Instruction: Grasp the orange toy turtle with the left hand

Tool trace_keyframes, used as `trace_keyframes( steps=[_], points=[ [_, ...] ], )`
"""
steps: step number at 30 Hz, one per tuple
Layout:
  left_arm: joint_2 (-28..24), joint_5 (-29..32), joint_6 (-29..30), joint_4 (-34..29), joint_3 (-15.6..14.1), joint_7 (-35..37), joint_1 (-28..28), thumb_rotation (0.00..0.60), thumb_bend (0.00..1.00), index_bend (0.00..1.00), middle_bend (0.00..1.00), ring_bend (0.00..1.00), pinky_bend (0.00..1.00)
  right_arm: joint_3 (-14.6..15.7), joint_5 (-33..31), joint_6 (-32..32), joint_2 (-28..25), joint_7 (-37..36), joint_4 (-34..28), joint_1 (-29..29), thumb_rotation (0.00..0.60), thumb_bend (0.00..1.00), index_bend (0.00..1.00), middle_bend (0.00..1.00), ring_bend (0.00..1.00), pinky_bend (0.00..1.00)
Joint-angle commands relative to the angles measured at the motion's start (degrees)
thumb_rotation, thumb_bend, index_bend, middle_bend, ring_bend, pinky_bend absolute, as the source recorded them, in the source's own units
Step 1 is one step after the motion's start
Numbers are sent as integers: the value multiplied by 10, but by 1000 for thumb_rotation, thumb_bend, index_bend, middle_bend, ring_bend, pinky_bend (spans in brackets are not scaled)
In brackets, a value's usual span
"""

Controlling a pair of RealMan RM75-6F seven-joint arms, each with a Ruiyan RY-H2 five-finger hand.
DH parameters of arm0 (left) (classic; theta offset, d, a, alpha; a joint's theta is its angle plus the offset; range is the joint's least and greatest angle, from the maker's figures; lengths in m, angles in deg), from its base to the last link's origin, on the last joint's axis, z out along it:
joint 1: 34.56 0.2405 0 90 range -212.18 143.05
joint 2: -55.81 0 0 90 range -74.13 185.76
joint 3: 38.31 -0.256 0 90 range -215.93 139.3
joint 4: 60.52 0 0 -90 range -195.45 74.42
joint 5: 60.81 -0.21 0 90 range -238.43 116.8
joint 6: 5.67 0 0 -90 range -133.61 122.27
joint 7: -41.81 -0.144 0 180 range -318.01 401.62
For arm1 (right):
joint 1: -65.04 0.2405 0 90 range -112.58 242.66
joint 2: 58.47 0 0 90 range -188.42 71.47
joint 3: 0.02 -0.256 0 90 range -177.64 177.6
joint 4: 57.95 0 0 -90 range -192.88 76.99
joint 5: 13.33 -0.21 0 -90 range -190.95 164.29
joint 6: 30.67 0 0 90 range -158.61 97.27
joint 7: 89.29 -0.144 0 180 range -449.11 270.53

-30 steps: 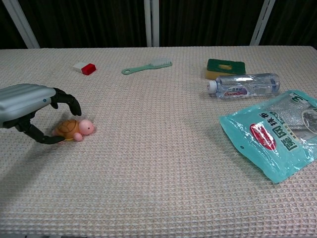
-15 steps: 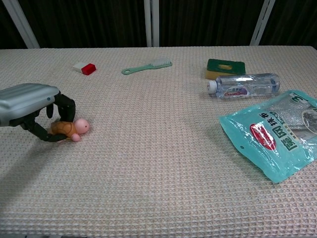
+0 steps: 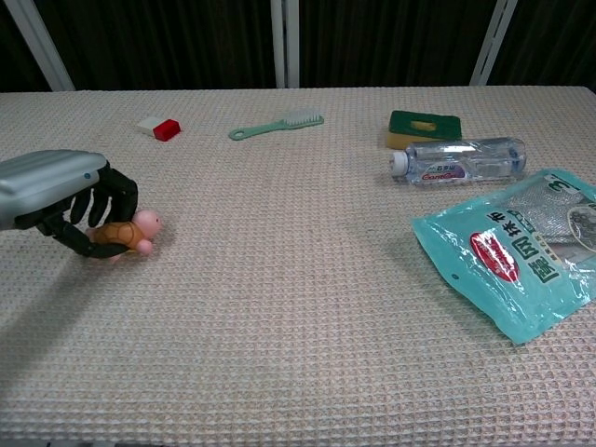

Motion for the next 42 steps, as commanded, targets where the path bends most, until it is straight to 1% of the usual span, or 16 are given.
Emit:
trace_keyframes(
  steps=[1,3,5,13,17,19,23,26,29,33,34,36,37,40,41,42],
  points=[
    [-13,-13,-4,-5,-5,16,-3,600,211,406,472,338,512,0,0,0,0,0,-1,0,600,169,0,0,0,0],
    [-15,-17,0,-5,-6,20,-2,600,203,395,426,298,493,0,0,2,0,0,-1,1,600,170,0,0,0,0],
    [-16,-15,-2,-5,-7,22,-2,600,202,387,402,279,487,0,-1,2,0,-1,-1,1,600,170,0,0,0,0],
    [-17,-5,-16,-4,-9,18,-6,600,202,392,420,281,496,0,-3,5,0,0,0,1,600,170,0,0,0,0],
    [-11,-3,-9,2,-4,16,-6,600,207,475,505,355,555,1,-3,7,2,0,2,2,600,169,0,0,0,0],
    [-6,-5,-3,7,-3,16,-5,600,219,537,564,400,586,1,-4,8,3,-1,3,2,600,170,0,0,0,0],
    [5,-8,11,16,0,15,-2,600,269,689,715,527,672,2,-4,10,4,-2,4,2,600,170,0,0,0,0],
    [5,-1,7,15,1,16,-2,600,317,783,805,613,738,2,-4,9,4,-2,5,2,600,170,0,0,0,0],
    [2,6,1,10,3,16,-2,600,335,807,827,637,751,1,-5,8,4,-2,5,1,600,171,0,0,0,0],
    [0,10,1,5,4,16,-2,600,336,814,831,642,753,1,-5,8,5,-3,6,1,600,170,0,0,0,0],
    [0,10,3,5,4,17,-1,600,335,811,830,640,752,1,-4,8,5,-3,6,1,600,171,0,0,0,0],
    [1,5,9,7,3,24,1,600,323,772,797,615,742,1,-4,8,5,-3,6,1,600,170,0,0,0,0],
    [-1,3,8,7,1,27,1,600,303,714,743,572,722,1,-4,8,6,-3,6,1,600,170,0,0,0,0],
    [-13,-10,17,-1,-3,33,4,600,246,496,522,382,606,1,-5,7,5,-3,5,1,600,170,0,0,0,0],
    [-16,-16,26,-3,-3,32,7,600,237,434,456,320,565,0,-5,6,5,-3,4,1,600,170,0,0,0,0],
    [-22,-22,38,-9,-4,30,11,600,232,394,412,279,537,-1,-5,5,4,-3,3,1,600,170,0,0,0,0]
  ],
)
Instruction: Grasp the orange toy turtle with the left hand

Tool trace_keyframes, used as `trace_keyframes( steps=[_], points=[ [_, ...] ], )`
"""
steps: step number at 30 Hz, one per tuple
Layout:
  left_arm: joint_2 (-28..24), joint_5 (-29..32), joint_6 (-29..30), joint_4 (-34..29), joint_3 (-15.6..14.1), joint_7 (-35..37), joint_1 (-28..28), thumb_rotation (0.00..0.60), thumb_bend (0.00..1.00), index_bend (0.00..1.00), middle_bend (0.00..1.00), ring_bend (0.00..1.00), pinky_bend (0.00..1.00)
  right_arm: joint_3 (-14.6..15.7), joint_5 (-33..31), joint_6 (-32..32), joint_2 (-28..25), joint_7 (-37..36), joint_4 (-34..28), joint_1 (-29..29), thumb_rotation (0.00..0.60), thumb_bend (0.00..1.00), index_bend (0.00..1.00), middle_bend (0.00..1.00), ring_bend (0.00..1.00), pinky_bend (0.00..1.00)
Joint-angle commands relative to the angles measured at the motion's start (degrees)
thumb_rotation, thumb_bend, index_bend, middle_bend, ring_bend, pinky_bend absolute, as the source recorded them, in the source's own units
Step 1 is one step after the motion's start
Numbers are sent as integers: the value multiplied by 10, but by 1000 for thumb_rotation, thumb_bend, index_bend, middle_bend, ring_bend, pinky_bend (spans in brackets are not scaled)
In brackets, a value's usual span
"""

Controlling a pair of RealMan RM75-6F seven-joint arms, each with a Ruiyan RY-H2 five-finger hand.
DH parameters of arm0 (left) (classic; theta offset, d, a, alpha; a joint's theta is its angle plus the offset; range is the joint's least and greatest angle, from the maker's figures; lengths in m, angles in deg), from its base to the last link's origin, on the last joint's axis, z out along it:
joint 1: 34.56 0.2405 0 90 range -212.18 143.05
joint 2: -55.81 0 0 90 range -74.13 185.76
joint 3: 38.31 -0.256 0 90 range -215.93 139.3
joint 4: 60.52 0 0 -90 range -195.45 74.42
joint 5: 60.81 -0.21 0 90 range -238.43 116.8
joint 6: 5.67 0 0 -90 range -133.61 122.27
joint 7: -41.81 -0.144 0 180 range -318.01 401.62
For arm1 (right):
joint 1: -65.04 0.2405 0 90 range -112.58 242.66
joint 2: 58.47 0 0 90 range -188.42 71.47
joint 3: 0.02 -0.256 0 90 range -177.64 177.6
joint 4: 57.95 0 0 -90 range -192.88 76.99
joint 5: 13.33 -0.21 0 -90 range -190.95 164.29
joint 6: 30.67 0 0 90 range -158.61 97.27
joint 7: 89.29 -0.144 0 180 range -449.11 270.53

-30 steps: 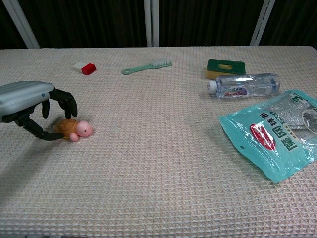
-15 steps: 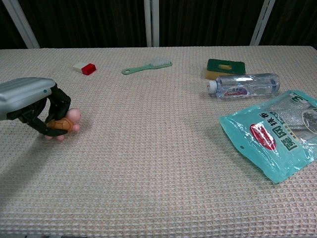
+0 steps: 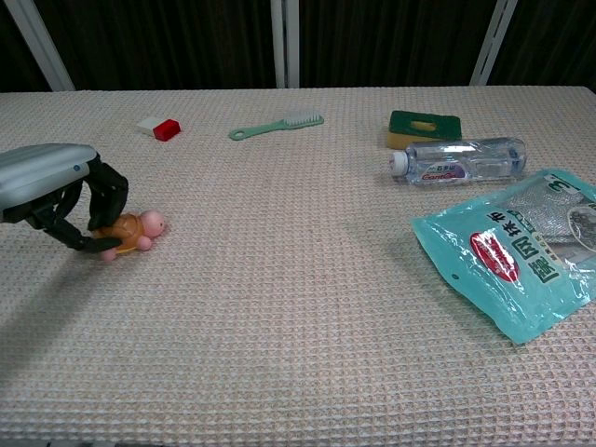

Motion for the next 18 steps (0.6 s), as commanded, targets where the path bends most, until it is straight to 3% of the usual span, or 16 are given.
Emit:
trace_keyframes(
  steps=[1,6,10,14,18],
  points=[
    [-18,-17,31,-16,-4,-2,12,600,229,357,367,236,507,-2,-1,-1,-2,0,-3,0,600,170,0,0,0,0],
    [-82,-3,63,-79,-13,-28,43,600,225,230,162,56,312,-7,-4,-5,-4,5,-17,1,600,170,0,0,0,0],
    [-139,7,114,-120,-20,-51,83,600,213,181,117,8,193,-10,-6,-9,-1,17,-26,2,600,170,0,0,0,0],
    [-165,-13,212,-108,-28,-22,144,600,196,166,93,0,103,-7,-1,-13,2,31,-33,2,600,169,0,0,0,0],
    [-178,-36,291,-64,-42,42,202,600,190,166,87,0,86,-3,4,-14,5,42,-35,1,600,167,0,0,0,0]
  ],
)
